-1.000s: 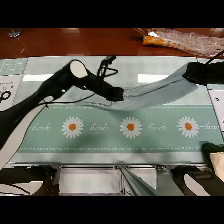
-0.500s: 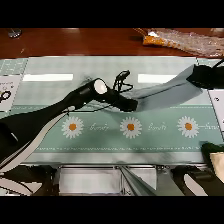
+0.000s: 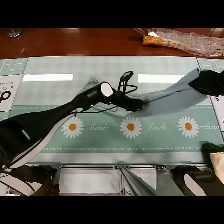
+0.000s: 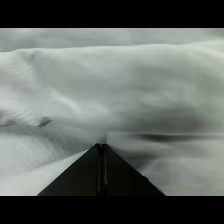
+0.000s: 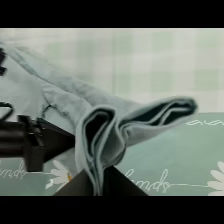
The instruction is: Fold the shirts.
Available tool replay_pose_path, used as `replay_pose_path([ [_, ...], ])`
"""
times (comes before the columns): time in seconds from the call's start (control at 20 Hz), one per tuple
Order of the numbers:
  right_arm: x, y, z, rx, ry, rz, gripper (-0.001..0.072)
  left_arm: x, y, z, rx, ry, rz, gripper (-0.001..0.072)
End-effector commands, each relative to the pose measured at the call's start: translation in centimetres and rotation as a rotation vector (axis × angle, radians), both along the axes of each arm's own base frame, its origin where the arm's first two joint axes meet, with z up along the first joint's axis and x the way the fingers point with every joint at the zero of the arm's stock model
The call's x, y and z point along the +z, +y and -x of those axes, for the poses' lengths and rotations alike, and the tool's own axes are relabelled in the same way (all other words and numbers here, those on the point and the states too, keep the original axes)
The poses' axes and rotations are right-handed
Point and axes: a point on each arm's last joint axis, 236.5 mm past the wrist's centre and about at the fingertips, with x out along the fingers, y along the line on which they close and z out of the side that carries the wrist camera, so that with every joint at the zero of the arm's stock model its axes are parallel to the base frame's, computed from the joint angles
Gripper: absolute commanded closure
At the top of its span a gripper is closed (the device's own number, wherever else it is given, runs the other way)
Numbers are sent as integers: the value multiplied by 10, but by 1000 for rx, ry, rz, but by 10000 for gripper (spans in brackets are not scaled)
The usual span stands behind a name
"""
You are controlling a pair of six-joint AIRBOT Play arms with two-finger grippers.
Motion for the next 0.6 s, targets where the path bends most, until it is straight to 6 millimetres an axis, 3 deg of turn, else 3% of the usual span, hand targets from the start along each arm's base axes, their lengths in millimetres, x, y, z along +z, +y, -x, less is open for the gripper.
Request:
replay_pose_path([
  [0.0, 4, 8, 3, 14, -3, -36, 698, -8, -30, 25, 1, 76, 48, 690],
  [0.1, 6, 8, 0, 11, -15, -38, 698, -6, -25, 21, -11, 59, 44, 691],
  [0.15, 9, 9, -3, 7, -34, -42, 698, -2, -13, 11, -8, 45, 34, 691],
  [0.3, 21, 19, -18, 15, -107, -81, 698, 32, 48, -30, -14, -80, -42, 692],
  [0.45, 0, 52, -26, 121, -73, -19, 699, 110, 123, -68, 61, -293, -117, 692],
  [0.55, -16, 89, -47, 171, -82, -24, 698, 171, 179, -80, 142, -441, -156, 691],
])
